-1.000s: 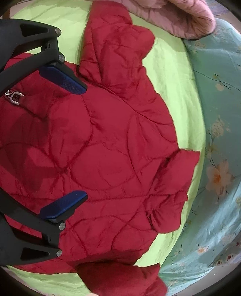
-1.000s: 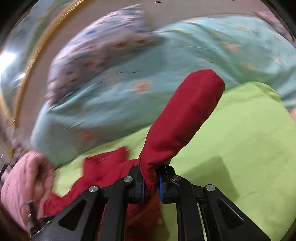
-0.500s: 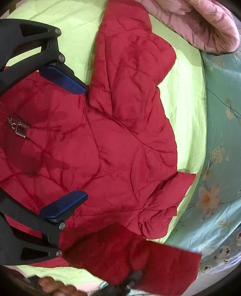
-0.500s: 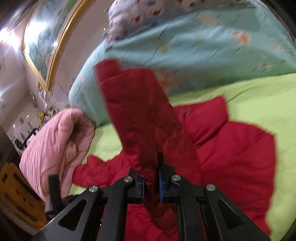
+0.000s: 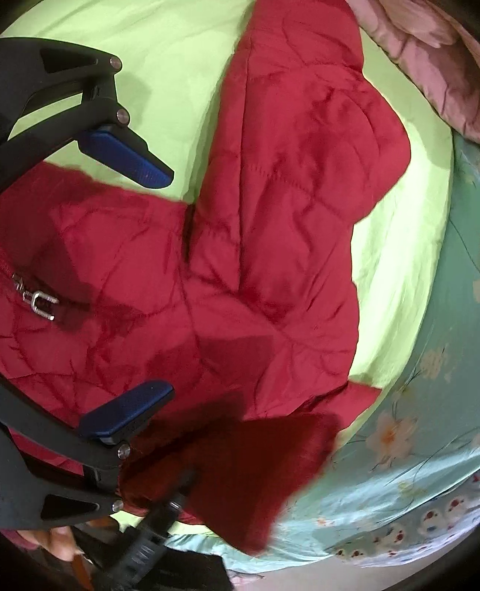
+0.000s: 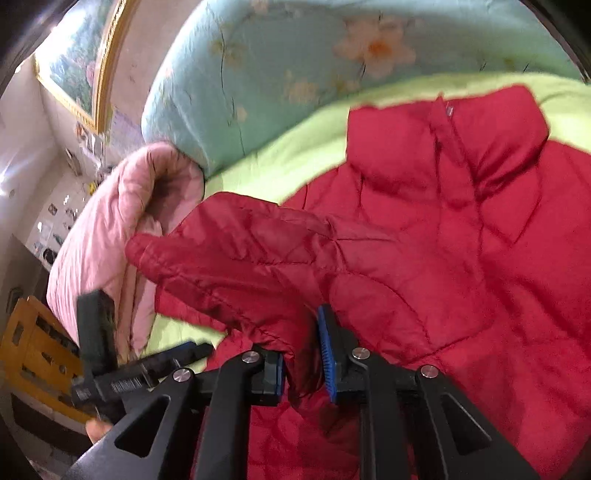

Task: Fold large clothes
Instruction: 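Lift the sleeve with the right gripper and fold it across the jacket body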

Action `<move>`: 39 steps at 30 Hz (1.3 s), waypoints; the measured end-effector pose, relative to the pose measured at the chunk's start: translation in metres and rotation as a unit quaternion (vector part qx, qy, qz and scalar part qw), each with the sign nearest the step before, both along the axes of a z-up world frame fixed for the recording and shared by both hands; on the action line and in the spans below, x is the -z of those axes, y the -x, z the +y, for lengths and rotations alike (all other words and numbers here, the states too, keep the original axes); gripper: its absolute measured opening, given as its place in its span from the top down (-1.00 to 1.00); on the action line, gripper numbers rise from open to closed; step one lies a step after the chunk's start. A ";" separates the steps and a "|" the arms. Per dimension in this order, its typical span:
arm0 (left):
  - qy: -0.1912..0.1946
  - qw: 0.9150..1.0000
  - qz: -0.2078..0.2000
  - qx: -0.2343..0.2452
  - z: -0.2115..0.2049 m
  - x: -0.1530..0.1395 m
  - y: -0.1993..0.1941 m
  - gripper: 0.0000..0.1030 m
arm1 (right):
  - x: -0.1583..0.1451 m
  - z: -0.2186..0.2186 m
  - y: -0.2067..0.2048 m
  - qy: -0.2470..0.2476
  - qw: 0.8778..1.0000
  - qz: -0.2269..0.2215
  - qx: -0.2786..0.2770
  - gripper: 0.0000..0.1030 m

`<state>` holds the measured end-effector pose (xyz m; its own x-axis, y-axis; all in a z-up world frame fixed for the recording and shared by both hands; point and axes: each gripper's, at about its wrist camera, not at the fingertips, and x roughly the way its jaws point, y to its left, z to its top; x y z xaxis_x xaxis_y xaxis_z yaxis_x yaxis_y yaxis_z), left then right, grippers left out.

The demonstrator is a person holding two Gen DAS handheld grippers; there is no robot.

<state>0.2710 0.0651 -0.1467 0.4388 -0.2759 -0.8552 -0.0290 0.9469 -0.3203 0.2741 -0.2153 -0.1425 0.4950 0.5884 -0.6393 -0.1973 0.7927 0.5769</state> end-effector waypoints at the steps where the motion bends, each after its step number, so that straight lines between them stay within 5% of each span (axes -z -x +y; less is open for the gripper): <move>1: 0.002 1.000 0.002 -0.001 0.002 0.001 -0.001 -1.00 | 0.005 0.004 0.000 0.006 1.000 0.011 -0.007 0.62; 9: 0.054 0.998 0.009 -0.009 0.015 -0.002 0.001 -1.00 | 0.008 0.016 0.021 0.072 0.996 -0.001 -0.043 0.51; 14: 0.084 0.996 0.010 0.008 0.011 -0.007 0.004 -1.00 | -0.004 0.031 0.038 0.174 0.982 -0.054 -0.053 -0.25; 19: 0.065 0.997 0.020 0.035 -0.011 -0.002 -0.001 -1.00 | -0.009 0.011 0.053 0.133 0.989 -0.059 -0.036 -0.41; 28: 0.185 0.978 0.059 0.075 -0.033 0.004 -0.006 -1.00 | -0.001 -0.035 0.052 0.085 0.996 -0.029 0.010 -0.42; 39: 0.208 0.974 0.033 0.080 -0.020 -0.014 -0.003 -1.00 | -0.007 -0.053 0.066 0.050 0.997 -0.049 0.008 -0.43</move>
<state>0.2735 0.0452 -0.1331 0.3091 -0.6644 -0.6805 0.0743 0.7302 -0.6792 0.2079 -0.2684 -0.1351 0.5676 0.5152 -0.6422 -0.2354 0.8490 0.4731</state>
